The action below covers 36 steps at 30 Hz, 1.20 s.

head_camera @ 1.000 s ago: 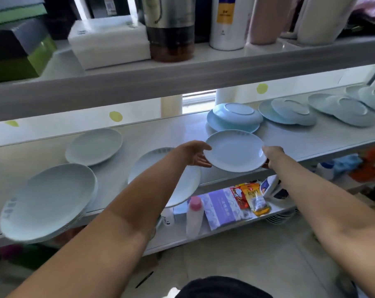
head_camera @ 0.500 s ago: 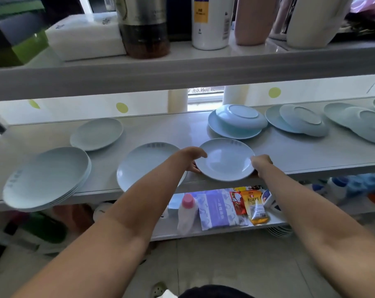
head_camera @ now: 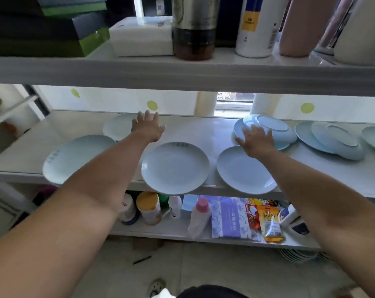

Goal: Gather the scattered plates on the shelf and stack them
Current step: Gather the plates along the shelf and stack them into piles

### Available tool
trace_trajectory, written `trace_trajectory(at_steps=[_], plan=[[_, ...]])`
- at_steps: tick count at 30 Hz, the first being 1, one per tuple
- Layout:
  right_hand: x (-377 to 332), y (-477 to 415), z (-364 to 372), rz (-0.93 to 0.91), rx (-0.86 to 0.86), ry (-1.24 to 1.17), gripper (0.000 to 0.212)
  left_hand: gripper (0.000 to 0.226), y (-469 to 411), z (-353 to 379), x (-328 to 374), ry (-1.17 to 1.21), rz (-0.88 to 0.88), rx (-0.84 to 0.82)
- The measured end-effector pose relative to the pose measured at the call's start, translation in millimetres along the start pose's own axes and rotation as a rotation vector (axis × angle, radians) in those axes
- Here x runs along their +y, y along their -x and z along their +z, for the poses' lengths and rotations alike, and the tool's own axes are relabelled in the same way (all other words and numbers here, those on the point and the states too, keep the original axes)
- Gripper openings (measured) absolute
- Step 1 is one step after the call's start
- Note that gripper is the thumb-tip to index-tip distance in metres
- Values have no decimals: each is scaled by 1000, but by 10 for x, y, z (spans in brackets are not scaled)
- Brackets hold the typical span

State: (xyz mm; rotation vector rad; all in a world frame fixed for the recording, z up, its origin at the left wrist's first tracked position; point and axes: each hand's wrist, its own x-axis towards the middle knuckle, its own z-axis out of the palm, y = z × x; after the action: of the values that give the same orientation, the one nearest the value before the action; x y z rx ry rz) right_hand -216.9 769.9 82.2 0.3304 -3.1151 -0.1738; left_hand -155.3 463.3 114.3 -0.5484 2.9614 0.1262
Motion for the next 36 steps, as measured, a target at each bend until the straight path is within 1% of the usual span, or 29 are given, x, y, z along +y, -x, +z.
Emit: trace_trajectory(at_steps=[3, 7, 13, 16, 19, 23, 25, 26, 27, 28, 29, 30, 31, 32, 33, 34, 36], plan=[[-465, -170, -113, -73, -9, -27, 63, 64, -12, 69, -434, 10, -59, -27], [-1208, -352, -173, -144, -24, -84, 65, 65, -166, 115, -959, 13, -131, -55], [-2301, -659, -85, -122, -112, -292, 68, 70, -651, 120, -1671, 99, -181, -65], [-2767, -829, 4, -60, -174, -461, 69, 74, -957, 144, -1954, 173, -204, -97], [-3169, -960, 5, 56, -235, -735, 65, 72, -1244, 167, -2177, 321, -218, -146], [-3504, -1139, 106, 266, -273, -1047, 49, 44, -1502, 224, -2352, 495, -176, -175], [-3607, -1208, 178, 352, -274, -1194, 31, 22, -1602, 280, -2391, 599, -178, -203], [-3640, -1232, 205, 394, -263, -1275, 21, 17, -1645, 306, -2393, 664, -187, -210], [-3669, -1266, 241, 430, -258, -1340, 16, 21, -1665, 339, -2395, 737, -201, -216], [-3688, -1292, 269, 464, -260, -1393, 15, 17, -1673, 338, -2386, 795, -216, -223], [-3702, -1300, 283, 500, -254, -1399, 16, 9, -1688, 340, -2381, 830, -232, -218], [-3707, -1309, 301, 531, -242, -1372, 13, 13, -1713, 352, -2381, 817, -221, -185], [-3708, -1306, 291, 560, -226, -1313, 7, 24, -1749, 348, -2381, 757, -219, -143], [-3697, -1295, 275, 573, -204, -1279, 9, 31, -1767, 343, -2391, 724, -197, -113], [-3678, -1274, 250, 585, -186, -1275, 18, 36, -1759, 305, -2381, 771, -198, -130], [-3654, -1246, 204, 591, -168, -1305, 23, 38, -1760, 274, -2369, 824, -176, -132], [-3568, -1245, 144, 613, -130, -1358, 20, 31, -1692, 167, -2303, 777, -172, -137]])
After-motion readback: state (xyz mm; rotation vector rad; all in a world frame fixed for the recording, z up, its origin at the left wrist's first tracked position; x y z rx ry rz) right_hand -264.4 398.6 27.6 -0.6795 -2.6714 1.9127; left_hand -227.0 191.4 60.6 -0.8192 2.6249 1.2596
